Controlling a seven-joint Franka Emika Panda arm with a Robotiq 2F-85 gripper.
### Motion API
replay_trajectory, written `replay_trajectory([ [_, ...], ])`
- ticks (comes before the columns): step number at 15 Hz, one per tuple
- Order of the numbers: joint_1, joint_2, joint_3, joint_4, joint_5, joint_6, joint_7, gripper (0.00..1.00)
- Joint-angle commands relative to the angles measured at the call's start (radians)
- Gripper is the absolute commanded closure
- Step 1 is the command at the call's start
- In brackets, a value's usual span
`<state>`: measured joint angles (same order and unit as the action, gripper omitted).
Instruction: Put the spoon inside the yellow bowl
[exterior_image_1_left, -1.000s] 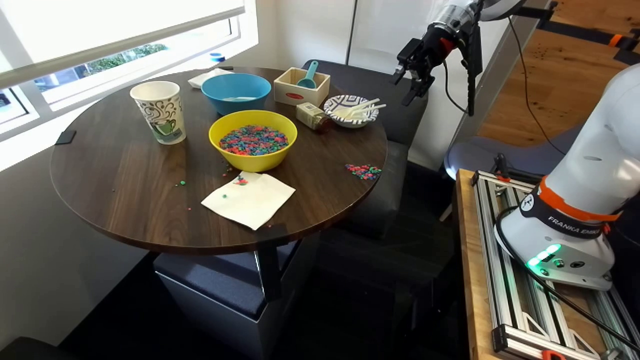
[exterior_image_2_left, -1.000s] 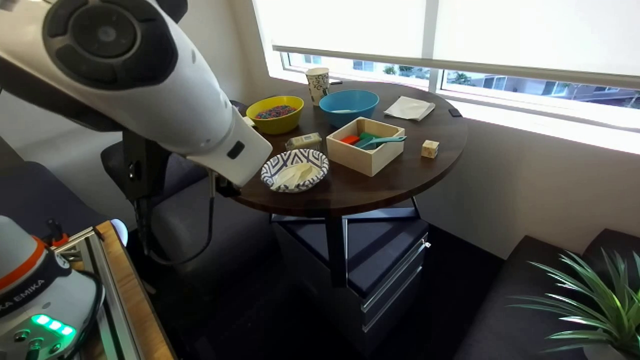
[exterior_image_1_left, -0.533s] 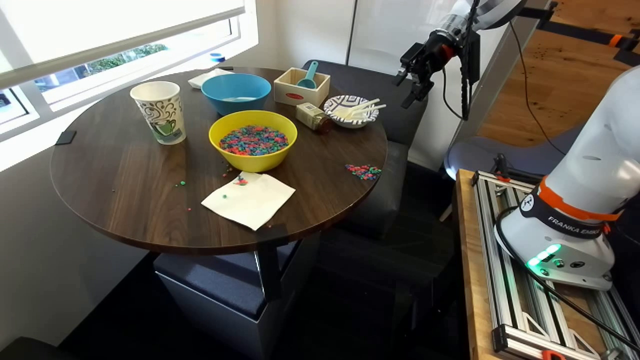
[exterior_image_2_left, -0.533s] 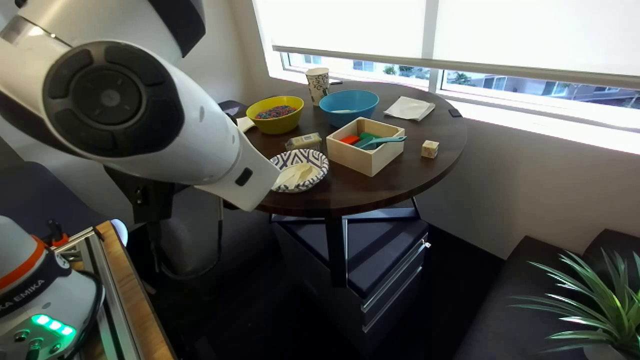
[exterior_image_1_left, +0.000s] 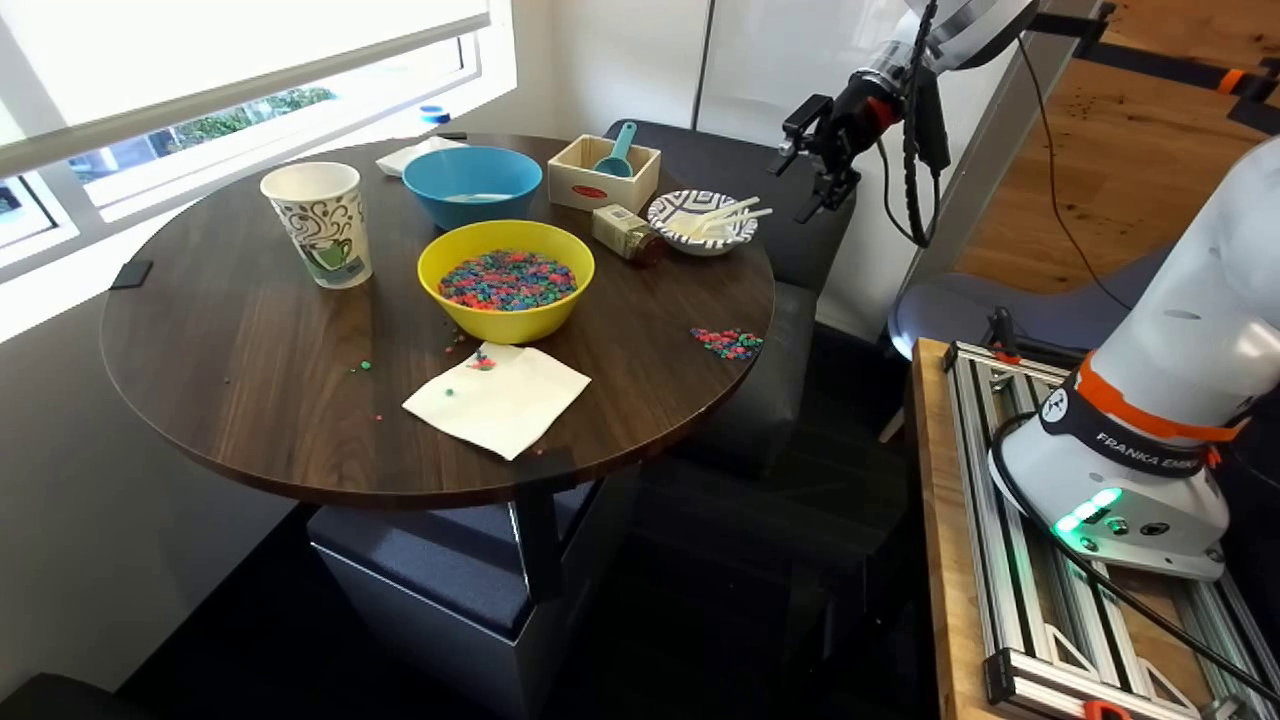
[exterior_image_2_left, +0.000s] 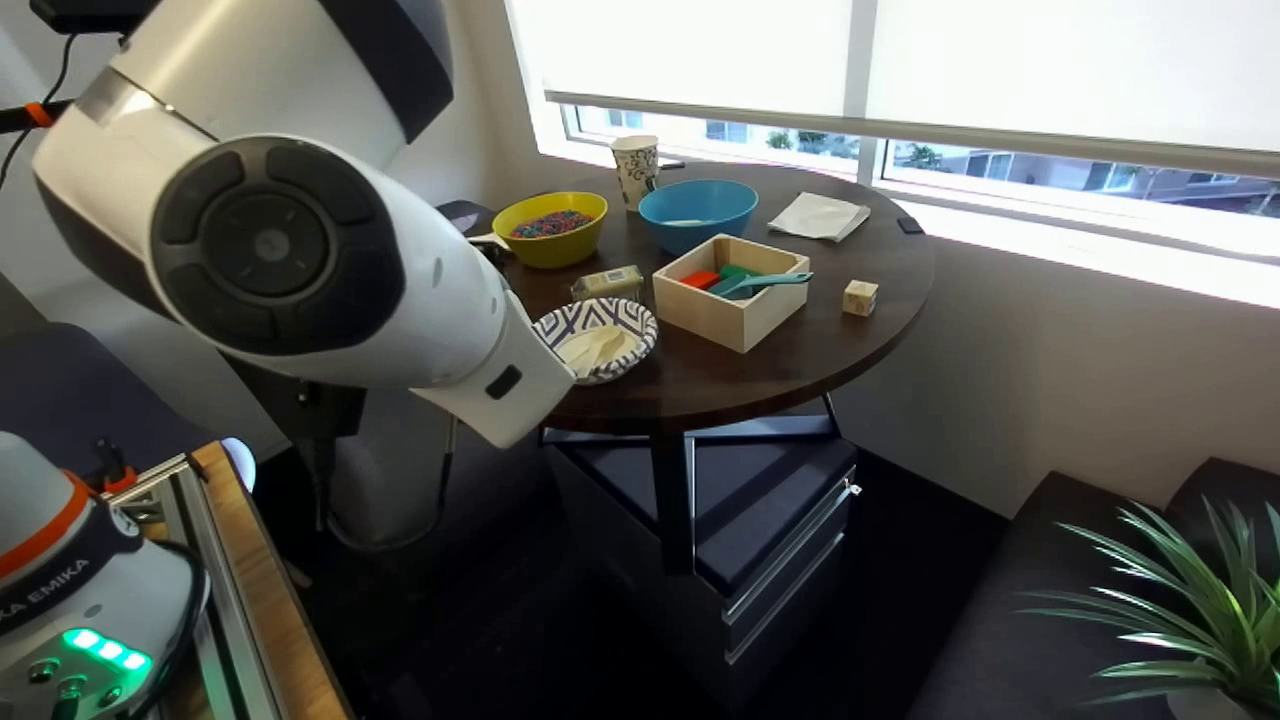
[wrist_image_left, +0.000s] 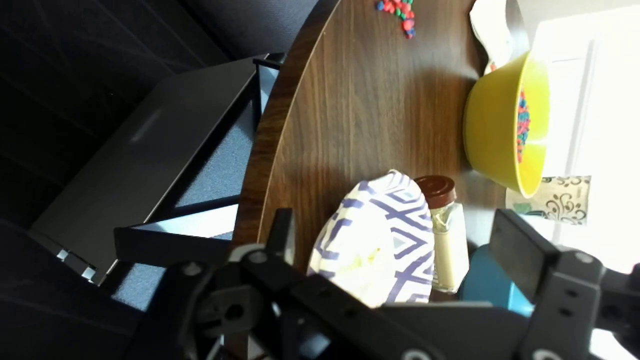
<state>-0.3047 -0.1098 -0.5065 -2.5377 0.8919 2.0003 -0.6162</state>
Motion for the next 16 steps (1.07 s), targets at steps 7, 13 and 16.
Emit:
replay_trajectory([
  [7, -0.059, 0.14, 0.058, 0.058, 0.137, 0.044, 0.137, 0.32],
  [13, -0.071, 0.171, 0.076, 0.074, 0.21, 0.054, 0.112, 0.52],
  [16, -0.078, 0.186, 0.077, 0.088, 0.233, 0.055, 0.105, 0.49],
])
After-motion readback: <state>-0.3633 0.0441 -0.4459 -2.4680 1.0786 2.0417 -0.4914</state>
